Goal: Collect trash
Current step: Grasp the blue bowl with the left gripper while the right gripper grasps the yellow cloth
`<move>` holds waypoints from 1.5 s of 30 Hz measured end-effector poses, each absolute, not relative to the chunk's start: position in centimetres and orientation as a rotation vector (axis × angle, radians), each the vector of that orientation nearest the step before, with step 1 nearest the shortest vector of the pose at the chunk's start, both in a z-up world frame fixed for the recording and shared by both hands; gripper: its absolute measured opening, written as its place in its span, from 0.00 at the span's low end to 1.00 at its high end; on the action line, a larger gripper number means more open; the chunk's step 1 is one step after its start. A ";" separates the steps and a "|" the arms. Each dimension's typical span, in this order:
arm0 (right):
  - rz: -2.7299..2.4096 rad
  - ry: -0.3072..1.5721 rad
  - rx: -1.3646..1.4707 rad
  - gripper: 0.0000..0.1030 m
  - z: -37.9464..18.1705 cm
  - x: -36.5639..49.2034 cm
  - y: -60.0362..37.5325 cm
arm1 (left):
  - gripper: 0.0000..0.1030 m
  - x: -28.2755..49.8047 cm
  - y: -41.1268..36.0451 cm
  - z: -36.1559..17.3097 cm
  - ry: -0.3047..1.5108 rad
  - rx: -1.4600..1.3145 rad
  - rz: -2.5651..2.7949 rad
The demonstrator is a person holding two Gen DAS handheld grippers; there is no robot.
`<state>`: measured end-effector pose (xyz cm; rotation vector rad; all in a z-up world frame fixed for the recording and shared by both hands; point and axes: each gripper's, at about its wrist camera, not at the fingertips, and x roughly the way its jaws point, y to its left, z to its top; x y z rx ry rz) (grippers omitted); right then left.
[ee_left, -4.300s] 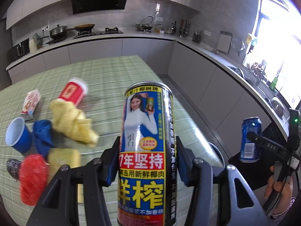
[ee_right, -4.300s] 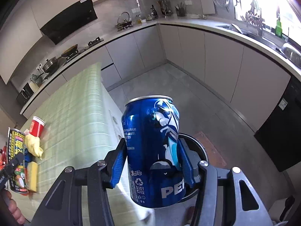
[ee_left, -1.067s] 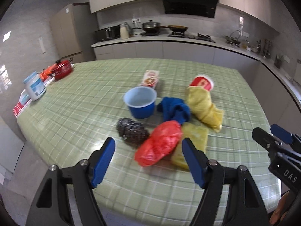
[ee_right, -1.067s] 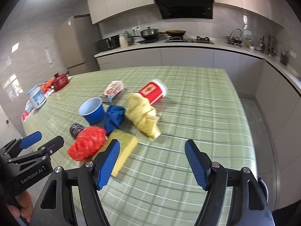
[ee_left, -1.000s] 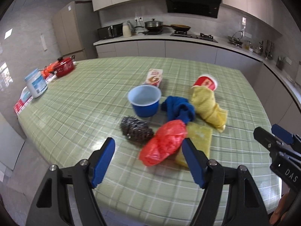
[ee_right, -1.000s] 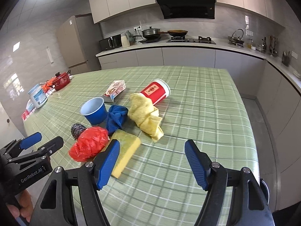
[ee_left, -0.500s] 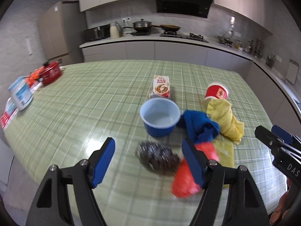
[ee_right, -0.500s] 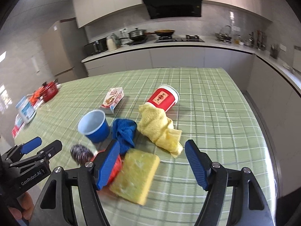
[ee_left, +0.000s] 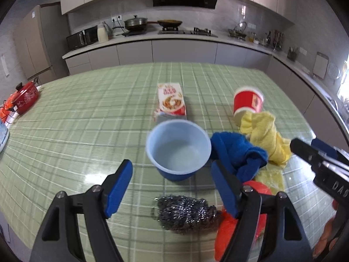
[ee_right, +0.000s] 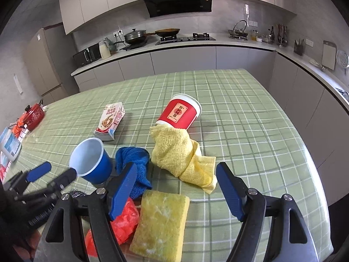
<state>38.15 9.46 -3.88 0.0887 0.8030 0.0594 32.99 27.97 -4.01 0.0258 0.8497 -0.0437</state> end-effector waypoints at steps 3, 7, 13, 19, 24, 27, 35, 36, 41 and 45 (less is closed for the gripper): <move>0.063 0.813 0.101 0.75 -4.4 38.8 9.1 | 0.74 33.6 27.6 -5.2 0.870 0.031 -0.041; 0.071 0.830 0.096 0.77 -5.2 39.5 8.9 | 0.74 34.5 27.2 -6.4 0.899 0.023 -0.050; 0.082 0.844 0.094 0.77 -5.9 40.6 9.2 | 0.74 35.5 26.8 -7.3 0.925 0.025 -0.034; 0.088 0.855 0.100 0.78 -6.4 41.9 9.1 | 0.74 36.6 26.7 -7.5 0.921 0.015 -0.033; 0.083 0.869 0.114 0.78 -7.1 43.3 8.7 | 0.74 37.0 27.1 -7.7 0.909 0.008 -0.034; 0.090 0.892 0.125 0.79 -7.9 44.5 8.6 | 0.74 37.2 27.4 -7.7 0.896 0.000 -0.037; 0.122 0.936 0.136 0.79 -9.8 46.3 8.6 | 0.73 37.3 28.0 -7.4 0.863 -0.007 -0.037; 0.132 0.931 0.142 0.79 -9.9 46.3 8.6 | 0.72 37.2 28.1 -7.3 0.857 -0.008 -0.035; 0.154 0.931 0.163 0.55 -10.1 46.2 8.2 | 0.72 36.6 28.4 -6.7 0.828 -0.011 -0.036; 0.159 0.924 0.154 0.51 -9.9 45.7 8.2 | 0.71 35.9 28.6 -6.4 0.817 -0.017 -0.040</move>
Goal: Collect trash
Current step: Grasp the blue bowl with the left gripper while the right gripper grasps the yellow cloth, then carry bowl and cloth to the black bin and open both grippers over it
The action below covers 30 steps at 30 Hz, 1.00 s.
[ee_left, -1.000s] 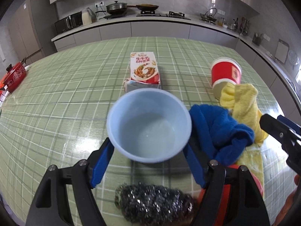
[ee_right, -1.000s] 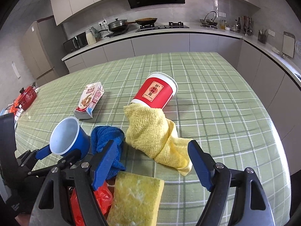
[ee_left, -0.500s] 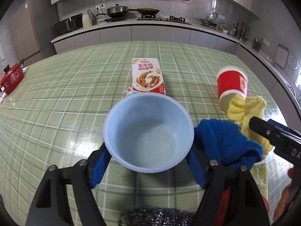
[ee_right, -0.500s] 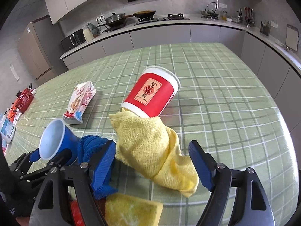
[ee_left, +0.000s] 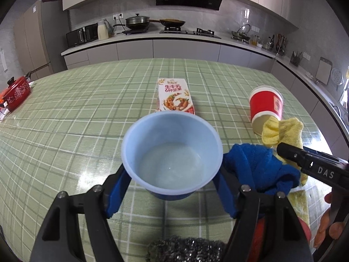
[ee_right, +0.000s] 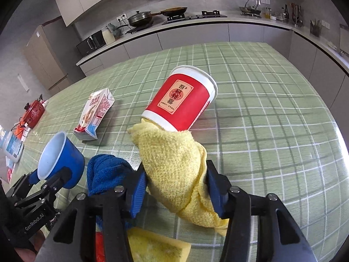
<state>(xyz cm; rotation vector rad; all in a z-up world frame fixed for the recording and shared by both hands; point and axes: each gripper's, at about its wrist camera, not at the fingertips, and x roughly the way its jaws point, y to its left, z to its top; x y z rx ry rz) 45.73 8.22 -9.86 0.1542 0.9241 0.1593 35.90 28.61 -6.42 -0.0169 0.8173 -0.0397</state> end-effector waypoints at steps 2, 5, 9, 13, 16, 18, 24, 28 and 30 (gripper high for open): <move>0.158 0.919 0.149 0.49 -9.7 45.5 8.2 | 0.71 35.6 28.8 -6.3 0.817 -0.023 -0.040; 0.150 0.908 0.158 0.49 -9.4 45.1 7.9 | 0.71 35.4 29.0 -6.2 0.812 -0.031 -0.035; 0.134 0.889 0.169 0.48 -8.6 44.4 7.3 | 0.71 35.1 29.0 -5.1 0.787 -0.033 -0.040; 0.119 0.850 0.181 0.48 -7.0 43.2 6.8 | 0.71 34.5 28.7 -3.8 0.762 -0.022 -0.064; 0.109 0.825 0.203 0.48 -5.7 42.0 6.4 | 0.71 34.2 28.5 -3.3 0.752 -0.018 -0.089; 0.101 0.813 0.213 0.48 -5.0 41.1 6.1 | 0.71 33.9 28.3 -2.9 0.743 -0.013 -0.107; 0.037 0.767 0.227 0.48 -3.2 37.6 5.3 | 0.71 32.5 27.4 -1.9 0.717 -0.002 -0.182; -0.002 0.753 0.243 0.48 -2.5 35.2 3.9 | 0.71 31.7 25.9 -1.2 0.702 0.012 -0.230; -0.011 0.746 0.244 0.48 -2.2 34.2 2.9 | 0.71 31.2 25.0 -1.0 0.696 0.015 -0.245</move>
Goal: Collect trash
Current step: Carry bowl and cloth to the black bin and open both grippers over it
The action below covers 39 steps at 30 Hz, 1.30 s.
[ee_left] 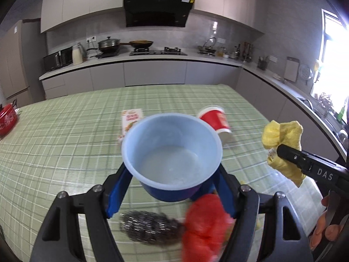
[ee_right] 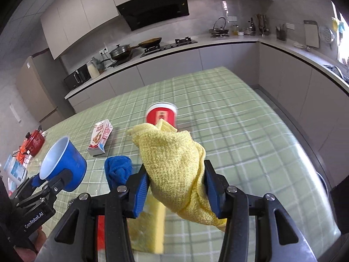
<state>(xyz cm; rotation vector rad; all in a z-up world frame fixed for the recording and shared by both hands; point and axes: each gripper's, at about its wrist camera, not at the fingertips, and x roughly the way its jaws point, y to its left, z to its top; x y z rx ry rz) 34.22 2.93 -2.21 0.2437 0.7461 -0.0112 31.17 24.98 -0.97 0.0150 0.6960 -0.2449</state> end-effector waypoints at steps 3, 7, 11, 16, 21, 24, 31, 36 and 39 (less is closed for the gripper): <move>-0.017 0.732 0.256 0.48 -1.8 33.0 1.2 | 0.71 30.4 23.1 -0.5 0.688 0.021 -0.260; -0.010 0.722 0.262 0.48 -1.5 31.5 -2.2 | 0.71 29.2 19.9 -0.2 0.671 0.028 -0.258; 0.010 0.731 0.252 0.48 -1.5 29.7 -6.8 | 0.71 28.0 15.9 -0.2 0.667 0.019 -0.238; 0.020 0.740 0.218 0.48 -1.5 27.7 -12.6 | 0.71 26.6 11.0 -0.8 0.676 -0.020 -0.234; -0.018 0.754 0.232 0.48 -1.6 26.5 -18.2 | 0.71 26.0 6.6 -1.0 0.700 -0.027 -0.269; -0.063 0.747 0.249 0.48 -1.5 25.9 -20.7 | 0.71 26.1 4.4 -1.2 0.709 -0.012 -0.306; -0.198 0.775 0.305 0.48 -2.8 24.0 -26.1 | 0.71 26.0 0.1 -1.8 0.723 0.021 -0.404; -0.253 0.814 0.343 0.48 -4.5 23.2 -29.4 | 0.71 25.9 -2.9 -2.2 0.747 0.050 -0.445; -0.246 0.844 0.350 0.48 -5.9 23.4 -30.8 | 0.71 25.6 -5.0 -2.2 0.749 0.063 -0.453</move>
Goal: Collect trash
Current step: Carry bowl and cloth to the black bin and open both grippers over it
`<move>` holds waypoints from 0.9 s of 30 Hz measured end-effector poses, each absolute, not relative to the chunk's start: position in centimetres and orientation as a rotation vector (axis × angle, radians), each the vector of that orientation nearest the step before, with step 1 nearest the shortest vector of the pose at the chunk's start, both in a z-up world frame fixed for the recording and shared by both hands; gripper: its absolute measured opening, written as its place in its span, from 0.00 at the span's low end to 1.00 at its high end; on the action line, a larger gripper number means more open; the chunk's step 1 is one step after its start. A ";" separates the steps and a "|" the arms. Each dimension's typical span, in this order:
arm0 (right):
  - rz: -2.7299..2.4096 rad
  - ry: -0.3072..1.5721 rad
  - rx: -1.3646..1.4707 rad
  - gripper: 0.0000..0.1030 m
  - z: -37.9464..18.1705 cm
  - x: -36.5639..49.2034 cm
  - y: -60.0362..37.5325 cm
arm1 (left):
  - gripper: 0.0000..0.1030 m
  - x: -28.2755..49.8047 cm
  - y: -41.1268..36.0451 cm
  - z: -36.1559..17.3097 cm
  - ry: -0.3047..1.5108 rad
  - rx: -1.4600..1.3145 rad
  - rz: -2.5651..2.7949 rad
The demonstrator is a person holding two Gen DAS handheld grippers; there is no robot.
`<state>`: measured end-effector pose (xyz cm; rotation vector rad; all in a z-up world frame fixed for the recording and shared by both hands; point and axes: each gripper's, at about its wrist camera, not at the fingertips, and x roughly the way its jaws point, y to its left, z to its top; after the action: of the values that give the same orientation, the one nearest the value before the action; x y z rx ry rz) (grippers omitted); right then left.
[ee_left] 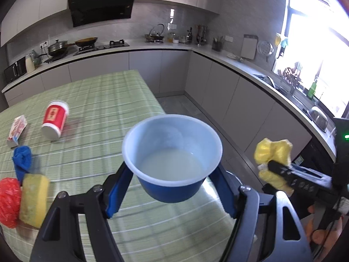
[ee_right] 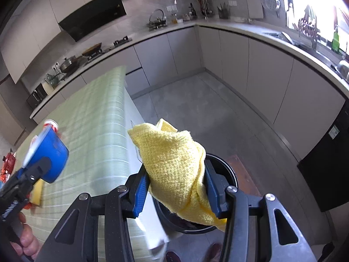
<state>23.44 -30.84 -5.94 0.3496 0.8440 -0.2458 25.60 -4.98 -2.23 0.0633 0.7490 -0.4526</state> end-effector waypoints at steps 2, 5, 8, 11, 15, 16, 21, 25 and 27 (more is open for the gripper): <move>-0.227 0.868 0.361 0.48 -7.2 24.3 -32.1 | 0.71 25.4 -6.8 -2.6 0.758 0.076 -0.451; -0.192 0.909 0.347 0.48 -9.0 25.2 -33.6 | 0.71 25.3 -9.6 -3.3 0.781 0.073 -0.441; -0.147 0.958 0.339 0.48 -10.8 26.0 -35.6 | 0.71 25.1 -12.5 -4.4 0.810 0.070 -0.432; -0.105 0.998 0.329 0.49 -12.7 26.6 -36.6 | 0.71 25.0 -14.5 -5.7 0.843 0.073 -0.423; -0.059 1.035 0.302 0.51 -15.0 27.4 -37.4 | 0.72 25.1 -16.5 -7.2 0.874 0.092 -0.396; -0.047 1.045 0.299 0.57 -15.6 27.6 -37.6 | 0.72 25.2 -16.9 -7.8 0.885 0.104 -0.382; -0.043 1.043 0.308 0.76 -16.7 28.1 -39.1 | 0.76 26.1 -18.2 -9.8 0.963 0.151 -0.322; -0.102 0.975 0.303 0.76 -15.1 27.6 -40.9 | 0.83 26.1 -18.7 -9.7 0.962 0.150 -0.300; -0.112 0.963 0.308 0.76 -14.4 27.6 -41.2 | 0.84 26.0 -19.1 -9.6 0.974 0.153 -0.292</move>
<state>27.59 -41.18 -14.38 0.3076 0.9626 -0.1116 26.00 -19.12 -9.59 0.1531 0.9745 -0.2920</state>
